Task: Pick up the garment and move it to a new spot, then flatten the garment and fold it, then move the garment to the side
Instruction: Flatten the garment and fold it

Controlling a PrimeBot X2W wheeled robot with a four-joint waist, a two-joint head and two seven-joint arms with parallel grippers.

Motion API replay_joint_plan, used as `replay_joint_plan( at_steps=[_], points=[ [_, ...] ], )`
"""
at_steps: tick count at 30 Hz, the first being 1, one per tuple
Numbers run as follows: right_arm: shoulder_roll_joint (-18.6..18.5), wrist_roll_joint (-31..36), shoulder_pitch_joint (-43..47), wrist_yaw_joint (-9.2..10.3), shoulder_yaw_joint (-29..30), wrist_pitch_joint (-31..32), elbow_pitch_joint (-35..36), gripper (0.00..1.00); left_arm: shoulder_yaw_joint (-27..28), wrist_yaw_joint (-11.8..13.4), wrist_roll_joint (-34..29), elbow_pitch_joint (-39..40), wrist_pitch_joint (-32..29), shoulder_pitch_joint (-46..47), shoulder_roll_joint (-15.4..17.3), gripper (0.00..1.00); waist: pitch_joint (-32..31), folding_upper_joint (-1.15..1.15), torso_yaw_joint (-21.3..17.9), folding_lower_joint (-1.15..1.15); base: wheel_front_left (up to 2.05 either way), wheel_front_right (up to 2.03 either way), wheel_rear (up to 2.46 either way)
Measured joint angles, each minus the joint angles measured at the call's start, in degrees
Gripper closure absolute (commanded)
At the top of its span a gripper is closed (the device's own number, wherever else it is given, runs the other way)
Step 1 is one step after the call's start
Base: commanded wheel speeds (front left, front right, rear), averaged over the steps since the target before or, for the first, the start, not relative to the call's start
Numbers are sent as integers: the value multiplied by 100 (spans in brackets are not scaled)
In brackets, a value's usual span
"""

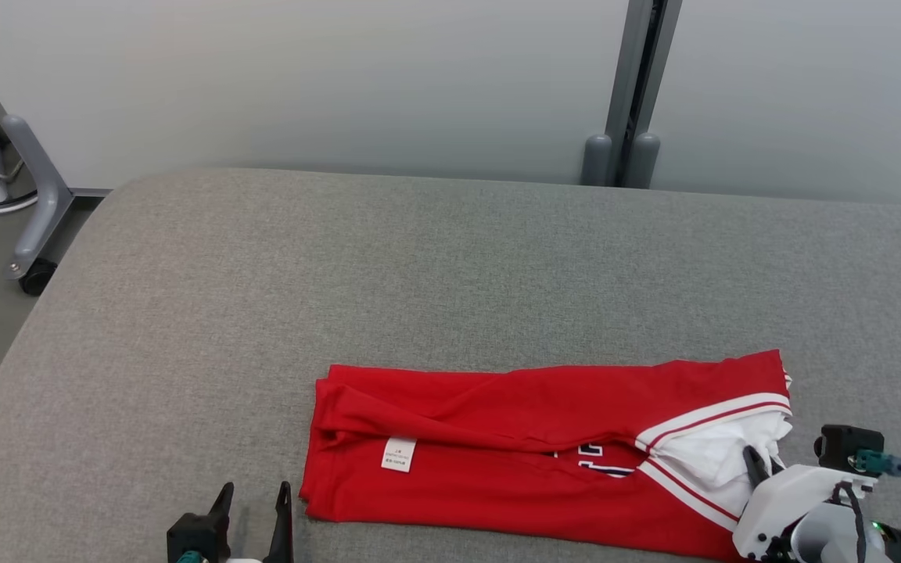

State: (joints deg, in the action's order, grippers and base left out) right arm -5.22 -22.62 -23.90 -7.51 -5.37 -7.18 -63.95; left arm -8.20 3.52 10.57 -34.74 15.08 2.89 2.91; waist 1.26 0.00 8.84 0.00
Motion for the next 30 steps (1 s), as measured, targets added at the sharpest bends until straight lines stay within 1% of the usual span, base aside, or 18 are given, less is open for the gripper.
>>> replay_joint_plan(
  at_steps=[4, 8, 11, 14, 18, 22, 26, 30],
  points=[
    [-59, -85, 49, -1, 131, -403, -57, 100, 38, -32, -60, 10, 0, -9, -1, 0, -90, 0, 28, 0, 0, 0, 0],
    [-229, -156, 35, -1, 335, -661, 12, 100, 87, -44, -92, 20, 0, -19, -5, 0, -149, 0, 0, 0, 0, 0, 0],
    [-283, -136, -3, 1, 382, -745, 216, 100, 92, -47, -85, 18, 0, -33, -8, 0, -188, 0, -48, 0, 0, 0, 0],
    [-185, -123, 9, 2, 240, -756, 581, 100, 41, -52, 20, 9, 0, -61, -9, 0, -234, 0, -86, 0, 0, 0, 0],
    [27, -299, 220, 2, -222, -773, 1148, 100, -75, -52, 82, -11, 0, -105, -11, 0, -305, 0, -79, 0, 0, 0, 0],
    [135, -612, 476, 2, -882, -672, 1619, 100, -185, -49, 125, 2, 0, -103, -16, 0, -340, 0, 36, 0, 0, 0, 0],
    [203, -951, 581, 2, -1555, -467, 2062, 100, -268, -53, 109, 20, 0, -91, -12, 0, -351, 0, 244, 0, 0, 0, 0],
    [231, -1227, 563, 2, -2102, -335, 2293, 100, -409, -96, 98, 25, 0, -64, -13, 0, -347, 0, 539, 0, 0, 0, 0]
  ],
)
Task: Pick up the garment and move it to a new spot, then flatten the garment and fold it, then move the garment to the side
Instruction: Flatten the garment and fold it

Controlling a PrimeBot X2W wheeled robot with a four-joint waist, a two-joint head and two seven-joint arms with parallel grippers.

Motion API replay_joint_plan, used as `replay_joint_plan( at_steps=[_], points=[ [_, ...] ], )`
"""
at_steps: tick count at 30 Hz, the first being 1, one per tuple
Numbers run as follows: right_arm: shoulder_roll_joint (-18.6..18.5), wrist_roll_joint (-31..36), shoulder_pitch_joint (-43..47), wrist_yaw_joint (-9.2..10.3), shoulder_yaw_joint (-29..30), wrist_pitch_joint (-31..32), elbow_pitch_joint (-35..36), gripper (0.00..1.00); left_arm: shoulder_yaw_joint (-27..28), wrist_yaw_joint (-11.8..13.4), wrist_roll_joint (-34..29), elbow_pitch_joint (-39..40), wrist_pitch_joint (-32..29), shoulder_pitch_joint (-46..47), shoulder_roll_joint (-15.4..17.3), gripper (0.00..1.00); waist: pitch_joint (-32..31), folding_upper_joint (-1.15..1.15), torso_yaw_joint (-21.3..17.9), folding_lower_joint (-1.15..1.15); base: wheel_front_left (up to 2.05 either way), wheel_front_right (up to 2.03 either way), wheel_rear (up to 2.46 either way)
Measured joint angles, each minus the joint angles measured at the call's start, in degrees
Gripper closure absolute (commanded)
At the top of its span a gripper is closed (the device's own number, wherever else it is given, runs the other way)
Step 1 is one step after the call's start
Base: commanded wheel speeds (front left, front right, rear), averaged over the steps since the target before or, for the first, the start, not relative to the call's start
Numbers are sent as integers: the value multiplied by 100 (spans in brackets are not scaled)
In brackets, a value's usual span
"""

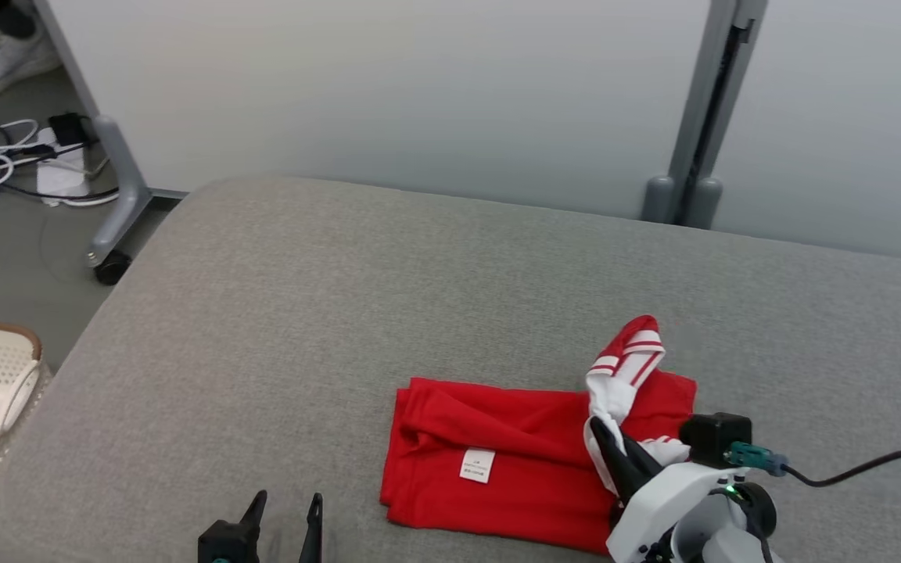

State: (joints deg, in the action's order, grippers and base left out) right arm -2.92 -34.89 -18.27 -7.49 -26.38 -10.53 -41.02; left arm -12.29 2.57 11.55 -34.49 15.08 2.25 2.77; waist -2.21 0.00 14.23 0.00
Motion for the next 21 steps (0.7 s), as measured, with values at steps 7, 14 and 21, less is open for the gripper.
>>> replay_joint_plan(
  at_steps=[7, 14, 21],
  points=[
    [12, -548, -355, 1, -724, 48, -46, 100, -263, -56, -66, -69, 0, 39, 3, 0, 30, 0, 677, 0, 0, 0, 0],
    [18, -964, -742, 0, -1128, -3, -625, 75, -509, -92, -66, -100, 0, 59, 3, 0, 94, 0, 1309, 0, 0, 0, 0],
    [31, -1152, -1037, 0, -1272, -372, -791, 0, -593, 2, 87, -43, 0, 58, 5, 0, 162, 0, 1287, 0, 0, 0, 0]
  ],
)
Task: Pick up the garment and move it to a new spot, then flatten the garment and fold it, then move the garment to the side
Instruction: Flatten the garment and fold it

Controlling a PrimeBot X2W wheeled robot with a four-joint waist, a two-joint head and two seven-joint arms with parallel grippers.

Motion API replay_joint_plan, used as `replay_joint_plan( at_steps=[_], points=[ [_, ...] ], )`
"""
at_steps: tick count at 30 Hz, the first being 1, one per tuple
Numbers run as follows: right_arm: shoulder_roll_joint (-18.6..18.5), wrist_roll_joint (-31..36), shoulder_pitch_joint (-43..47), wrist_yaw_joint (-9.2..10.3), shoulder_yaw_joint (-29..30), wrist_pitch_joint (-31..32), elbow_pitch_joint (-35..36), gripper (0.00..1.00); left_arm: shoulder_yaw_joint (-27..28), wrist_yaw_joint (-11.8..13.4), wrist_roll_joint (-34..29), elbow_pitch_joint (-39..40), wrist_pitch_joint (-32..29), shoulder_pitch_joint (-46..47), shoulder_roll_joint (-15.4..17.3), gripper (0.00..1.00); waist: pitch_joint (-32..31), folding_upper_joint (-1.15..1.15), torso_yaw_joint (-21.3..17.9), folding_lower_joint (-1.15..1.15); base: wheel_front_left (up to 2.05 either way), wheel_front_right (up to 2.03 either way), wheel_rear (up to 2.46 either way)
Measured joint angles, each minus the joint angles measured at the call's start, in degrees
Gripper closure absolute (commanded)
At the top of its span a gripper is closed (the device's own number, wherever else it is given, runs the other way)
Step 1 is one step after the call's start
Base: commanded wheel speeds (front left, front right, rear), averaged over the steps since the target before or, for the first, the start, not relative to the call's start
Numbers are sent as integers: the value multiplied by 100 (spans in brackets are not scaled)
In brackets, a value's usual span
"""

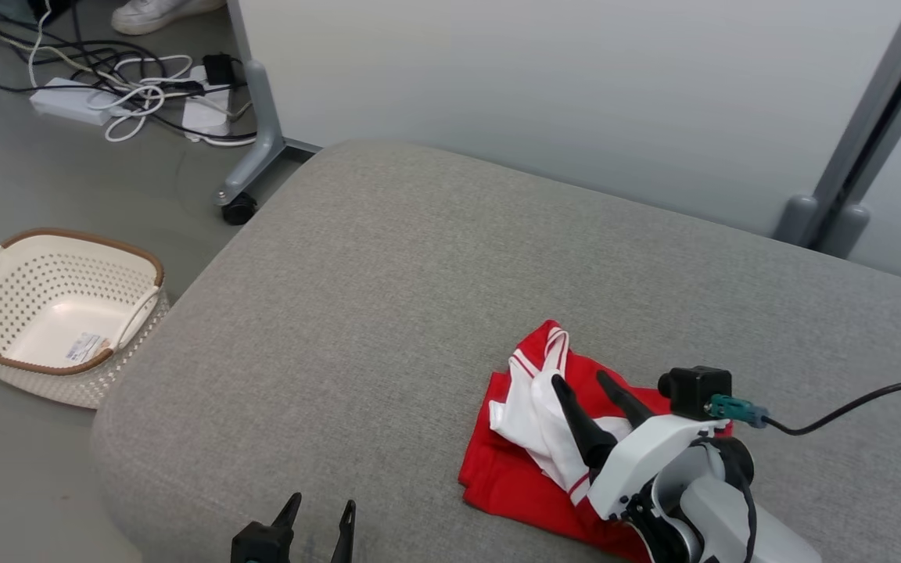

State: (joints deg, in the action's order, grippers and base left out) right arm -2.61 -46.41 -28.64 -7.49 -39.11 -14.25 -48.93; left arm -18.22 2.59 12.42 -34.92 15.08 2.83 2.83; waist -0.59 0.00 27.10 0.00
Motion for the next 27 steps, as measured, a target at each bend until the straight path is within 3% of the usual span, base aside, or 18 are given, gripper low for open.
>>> replay_joint_plan(
  at_steps=[3, 6, 11, 19, 27],
  points=[
    [-3, 179, -60, 0, 258, -48, -158, 0, 12, 34, 24, 44, 0, 1, -4, 0, -17, 0, -192, 0, 0, 0, 0],
    [-14, 799, -15, 0, 1150, -69, -34, 0, 47, 70, 52, 122, 0, 3, -3, 0, -42, 0, -508, 0, 0, 0, 0],
    [-22, 1581, 528, 0, 2051, -74, 244, 0, 91, 112, 83, 209, 0, 35, -3, 0, -67, 0, -899, 0, 0, 0, 0],
    [-23, 1845, 1119, 0, 2247, -74, 728, 0, 158, 146, 88, 258, 0, 69, -5, 0, -88, 0, -1235, 0, 0, 0, 0],
    [-16, 1678, 1642, 0, 1974, -74, 1103, 0, 208, 116, 41, 253, 0, -7, -5, 0, -125, 0, -1248, 0, 0, 0, 0]
  ],
)
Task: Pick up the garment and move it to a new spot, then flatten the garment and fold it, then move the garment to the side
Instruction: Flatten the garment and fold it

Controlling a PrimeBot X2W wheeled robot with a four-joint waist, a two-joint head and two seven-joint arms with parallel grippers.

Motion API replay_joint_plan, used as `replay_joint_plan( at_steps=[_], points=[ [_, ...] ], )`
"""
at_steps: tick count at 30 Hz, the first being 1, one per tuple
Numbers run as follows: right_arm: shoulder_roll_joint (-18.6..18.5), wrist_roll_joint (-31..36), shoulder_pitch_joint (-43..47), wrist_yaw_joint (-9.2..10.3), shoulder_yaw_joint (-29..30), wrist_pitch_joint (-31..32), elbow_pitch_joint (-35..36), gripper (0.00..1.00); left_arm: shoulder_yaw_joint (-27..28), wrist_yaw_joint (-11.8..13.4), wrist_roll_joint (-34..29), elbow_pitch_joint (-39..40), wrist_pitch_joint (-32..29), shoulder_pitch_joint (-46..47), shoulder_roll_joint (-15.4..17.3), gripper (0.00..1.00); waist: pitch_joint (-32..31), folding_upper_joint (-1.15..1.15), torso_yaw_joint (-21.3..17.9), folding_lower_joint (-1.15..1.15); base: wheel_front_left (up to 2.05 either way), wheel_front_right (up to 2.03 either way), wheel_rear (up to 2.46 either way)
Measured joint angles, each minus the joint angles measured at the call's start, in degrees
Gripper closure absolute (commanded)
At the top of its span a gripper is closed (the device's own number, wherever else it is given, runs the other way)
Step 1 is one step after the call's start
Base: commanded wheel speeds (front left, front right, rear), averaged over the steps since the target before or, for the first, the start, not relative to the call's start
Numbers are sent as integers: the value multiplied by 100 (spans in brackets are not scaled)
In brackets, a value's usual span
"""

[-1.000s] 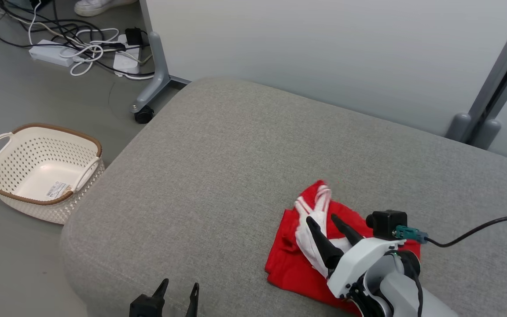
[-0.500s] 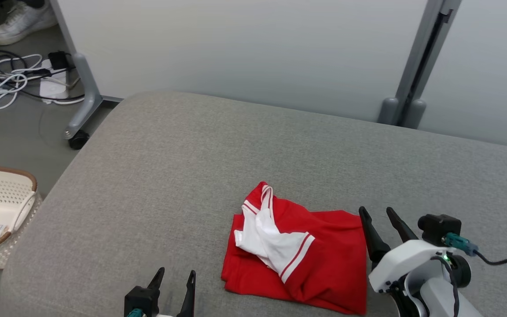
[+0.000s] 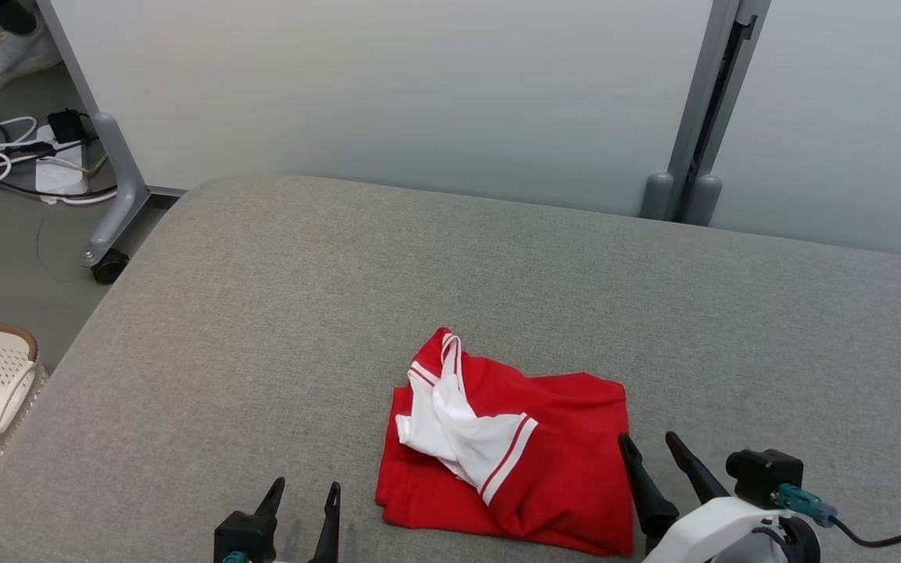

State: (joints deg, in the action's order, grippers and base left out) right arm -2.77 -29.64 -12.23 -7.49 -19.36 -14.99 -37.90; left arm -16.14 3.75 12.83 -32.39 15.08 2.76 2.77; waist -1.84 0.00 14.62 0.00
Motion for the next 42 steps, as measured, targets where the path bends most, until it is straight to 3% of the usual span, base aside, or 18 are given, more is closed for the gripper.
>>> replay_joint_plan(
  at_steps=[6, 15, 22, 23, 24, 25, 31, 35, 36, 37, 42],
  points=[
    [-3, -115, 109, 0, -67, 0, 198, 0, 55, -16, -64, 2, 0, -12, 0, 0, -28, 0, 38, 0, 0, 0, 0],
    [3, -521, 188, 0, -817, -1, 745, 0, 125, -43, -112, 23, 0, -93, 1, 0, -51, 0, 121, 0, 0, 0, 0],
    [5, -737, 5, 0, -1378, -10, 605, 0, 93, -49, -107, 31, 0, -104, 2, 0, -21, 0, 291, 0, 0, 0, 0],
    [5, -772, -36, 0, -1469, -10, 534, 17, 93, -49, -97, 26, 0, -114, 1, 0, -15, 0, 316, 0, 0, 0, 0],
    [5, -765, -103, 0, -1535, -10, 448, 70, 92, -49, -93, 23, 0, -116, 2, 0, -8, 0, 343, 0, 0, 0, 0],
    [5, -762, -185, 0, -1593, -11, 368, 100, 97, -48, -93, 21, 0, -115, 2, 0, 0, 0, 373, 0, 0, 0, 0],
    [-3, -775, -557, 0, -2145, -12, 231, 100, 96, -49, -91, 7, 0, -116, 2, 0, 37, 0, 567, 0, 0, 0, 0],
    [-8, -1207, -742, 0, -2974, 164, 361, 100, 69, -49, -91, -8, 0, -116, 1, 0, 36, 0, 658, 0, 0, 0, 0],
    [5, -1386, -762, 0, -3161, 224, 393, 57, 64, -49, -91, -7, 0, -116, 0, 0, 34, 0, 670, 0, 0, 0, 0],
    [9, -1513, -812, 0, -3371, 299, 427, 0, 59, -49, -75, -9, 0, -116, 4, 0, 30, 0, 674, 0, 0, 0, 0],
    [25, -1863, -1068, 0, -3634, 126, 369, 0, 45, -30, -49, 23, 0, -108, 4, 0, 6, 0, 586, 0, 0, 0, 0]
  ],
)
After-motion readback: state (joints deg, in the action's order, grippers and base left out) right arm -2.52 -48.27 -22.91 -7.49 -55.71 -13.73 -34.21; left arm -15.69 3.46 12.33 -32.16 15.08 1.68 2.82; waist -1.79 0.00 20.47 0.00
